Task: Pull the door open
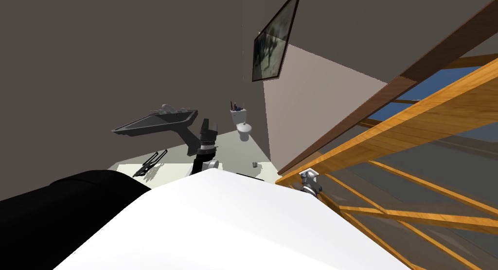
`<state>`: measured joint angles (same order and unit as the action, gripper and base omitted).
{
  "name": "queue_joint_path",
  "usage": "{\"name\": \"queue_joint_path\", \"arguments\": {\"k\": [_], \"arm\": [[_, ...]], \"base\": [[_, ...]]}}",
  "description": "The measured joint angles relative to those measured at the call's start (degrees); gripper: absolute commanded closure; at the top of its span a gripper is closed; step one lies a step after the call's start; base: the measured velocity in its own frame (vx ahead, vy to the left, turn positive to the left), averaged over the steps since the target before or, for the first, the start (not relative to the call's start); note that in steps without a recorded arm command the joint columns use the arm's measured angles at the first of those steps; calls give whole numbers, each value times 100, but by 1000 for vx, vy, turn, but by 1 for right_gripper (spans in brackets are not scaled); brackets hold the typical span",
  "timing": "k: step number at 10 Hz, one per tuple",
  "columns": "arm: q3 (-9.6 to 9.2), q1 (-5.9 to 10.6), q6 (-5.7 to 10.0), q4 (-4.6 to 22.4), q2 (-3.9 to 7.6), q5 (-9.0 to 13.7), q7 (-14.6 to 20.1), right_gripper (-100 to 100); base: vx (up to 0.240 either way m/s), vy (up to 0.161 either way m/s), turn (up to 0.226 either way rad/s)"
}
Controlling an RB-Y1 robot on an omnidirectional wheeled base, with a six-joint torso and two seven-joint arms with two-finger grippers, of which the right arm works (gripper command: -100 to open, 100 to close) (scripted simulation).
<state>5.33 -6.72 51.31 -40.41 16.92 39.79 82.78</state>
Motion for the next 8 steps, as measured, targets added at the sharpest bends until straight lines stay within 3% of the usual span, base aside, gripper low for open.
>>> {"name": "queue_joint_path", "arguments": {"k": [2, 8], "arm": [[-60, 44, 49, 0, 61, -48, 64, 100], [-488, -80, -21, -211, 121, -318, 278, 100]], "base": [[-180, 10, 64], [-239, 33, 65]]}}
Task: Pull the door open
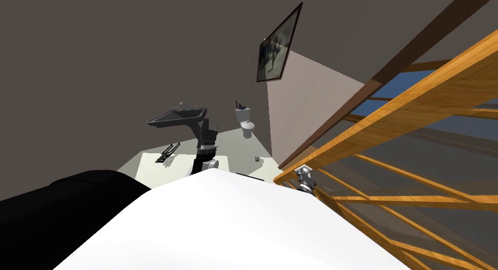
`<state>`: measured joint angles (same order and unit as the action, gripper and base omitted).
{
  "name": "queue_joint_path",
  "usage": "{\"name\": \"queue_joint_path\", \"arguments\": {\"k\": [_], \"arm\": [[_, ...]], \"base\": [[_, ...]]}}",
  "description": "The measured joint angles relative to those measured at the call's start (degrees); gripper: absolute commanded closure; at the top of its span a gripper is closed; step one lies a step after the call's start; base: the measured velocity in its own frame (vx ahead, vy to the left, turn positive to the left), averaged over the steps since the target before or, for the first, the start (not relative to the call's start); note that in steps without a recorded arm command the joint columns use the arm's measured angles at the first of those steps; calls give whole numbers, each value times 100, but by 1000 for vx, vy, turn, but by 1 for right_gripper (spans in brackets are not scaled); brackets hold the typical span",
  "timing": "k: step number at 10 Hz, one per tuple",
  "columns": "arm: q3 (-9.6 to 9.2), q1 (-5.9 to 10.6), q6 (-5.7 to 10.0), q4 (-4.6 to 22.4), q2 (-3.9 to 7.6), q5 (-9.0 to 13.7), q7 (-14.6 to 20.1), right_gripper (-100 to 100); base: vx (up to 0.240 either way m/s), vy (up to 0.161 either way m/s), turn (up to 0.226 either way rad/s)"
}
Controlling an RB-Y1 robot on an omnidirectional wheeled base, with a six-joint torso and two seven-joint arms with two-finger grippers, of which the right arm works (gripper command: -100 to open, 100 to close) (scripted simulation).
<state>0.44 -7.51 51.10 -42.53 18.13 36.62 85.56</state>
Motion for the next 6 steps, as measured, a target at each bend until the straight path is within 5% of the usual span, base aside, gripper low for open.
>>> {"name": "queue_joint_path", "arguments": {"k": [6], "arm": [[-311, -99, 37, -127, 83, -192, 183, 100]], "base": [[-186, 8, 52]]}}
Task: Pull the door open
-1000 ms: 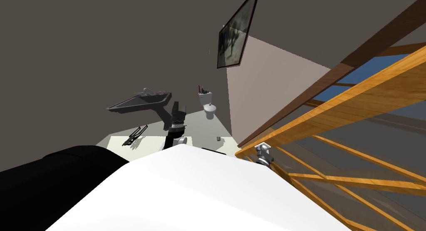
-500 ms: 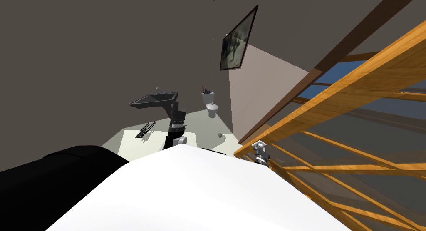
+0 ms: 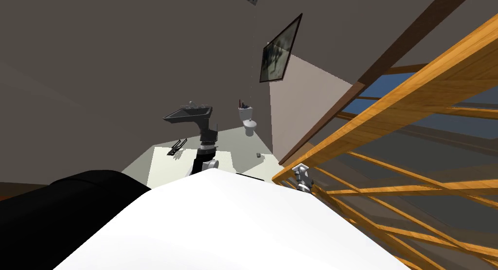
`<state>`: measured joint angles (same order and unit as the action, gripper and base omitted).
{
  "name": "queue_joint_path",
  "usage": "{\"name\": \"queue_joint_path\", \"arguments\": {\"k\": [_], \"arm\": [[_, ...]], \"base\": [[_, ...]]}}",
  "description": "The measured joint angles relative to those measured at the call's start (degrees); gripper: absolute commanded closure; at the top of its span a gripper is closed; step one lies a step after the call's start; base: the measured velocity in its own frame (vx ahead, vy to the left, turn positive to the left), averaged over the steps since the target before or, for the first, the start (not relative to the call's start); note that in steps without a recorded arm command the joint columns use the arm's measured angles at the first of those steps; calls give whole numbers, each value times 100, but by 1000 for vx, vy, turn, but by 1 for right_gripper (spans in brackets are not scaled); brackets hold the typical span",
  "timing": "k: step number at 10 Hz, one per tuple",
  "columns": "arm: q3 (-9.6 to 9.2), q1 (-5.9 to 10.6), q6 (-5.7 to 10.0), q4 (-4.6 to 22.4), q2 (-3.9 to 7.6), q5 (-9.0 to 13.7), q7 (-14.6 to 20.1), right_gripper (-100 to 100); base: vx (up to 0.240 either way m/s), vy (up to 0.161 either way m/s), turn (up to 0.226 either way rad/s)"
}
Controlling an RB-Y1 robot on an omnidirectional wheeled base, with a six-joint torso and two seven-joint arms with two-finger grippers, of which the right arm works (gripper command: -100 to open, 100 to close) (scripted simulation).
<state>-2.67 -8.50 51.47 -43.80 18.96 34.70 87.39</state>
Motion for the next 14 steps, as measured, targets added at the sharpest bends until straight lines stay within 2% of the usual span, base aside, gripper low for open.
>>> {"name": "queue_joint_path", "arguments": {"k": [4, 6, 12, 14], "arm": [[-297, -145, 35, -217, 95, -184, 159, 100], [-368, -207, 16, -277, 102, -220, 184, 100], [-790, -365, 218, -406, 285, -480, 468, 100], [-873, -425, 211, -461, 311, -526, 511, 100]], "base": [[-208, 5, 52], [-178, -21, 57], [-203, -17, 52], [-109, -4, 51]]}}
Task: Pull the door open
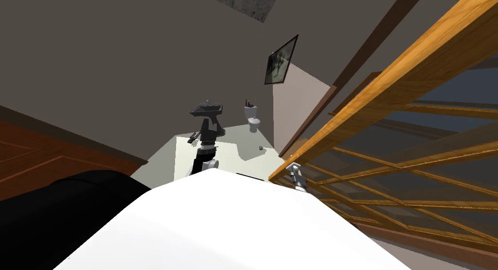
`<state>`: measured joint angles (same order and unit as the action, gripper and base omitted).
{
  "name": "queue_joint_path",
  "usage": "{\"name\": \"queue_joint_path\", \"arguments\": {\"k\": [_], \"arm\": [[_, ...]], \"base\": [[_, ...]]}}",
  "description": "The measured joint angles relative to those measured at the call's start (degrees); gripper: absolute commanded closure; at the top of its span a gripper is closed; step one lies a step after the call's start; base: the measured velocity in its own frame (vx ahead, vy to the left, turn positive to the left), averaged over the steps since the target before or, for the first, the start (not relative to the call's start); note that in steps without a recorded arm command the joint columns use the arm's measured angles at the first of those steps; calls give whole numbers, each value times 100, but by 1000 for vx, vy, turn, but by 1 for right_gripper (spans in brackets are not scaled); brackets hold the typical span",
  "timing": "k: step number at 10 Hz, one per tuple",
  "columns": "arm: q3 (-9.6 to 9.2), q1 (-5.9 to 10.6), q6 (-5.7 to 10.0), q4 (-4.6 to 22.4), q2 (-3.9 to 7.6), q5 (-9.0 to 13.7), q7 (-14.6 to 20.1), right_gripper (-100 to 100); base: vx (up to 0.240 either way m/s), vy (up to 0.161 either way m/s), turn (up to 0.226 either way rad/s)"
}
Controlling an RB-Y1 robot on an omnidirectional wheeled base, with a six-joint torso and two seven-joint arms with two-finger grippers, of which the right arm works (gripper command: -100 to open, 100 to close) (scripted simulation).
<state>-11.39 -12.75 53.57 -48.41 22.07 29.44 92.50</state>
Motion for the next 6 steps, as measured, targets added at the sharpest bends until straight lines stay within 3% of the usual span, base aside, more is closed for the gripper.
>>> {"name": "queue_joint_path", "arguments": {"k": [6], "arm": [[-332, -222, 296, -71, 213, -195, 263, 100]], "base": [[-190, -34, 79]]}}
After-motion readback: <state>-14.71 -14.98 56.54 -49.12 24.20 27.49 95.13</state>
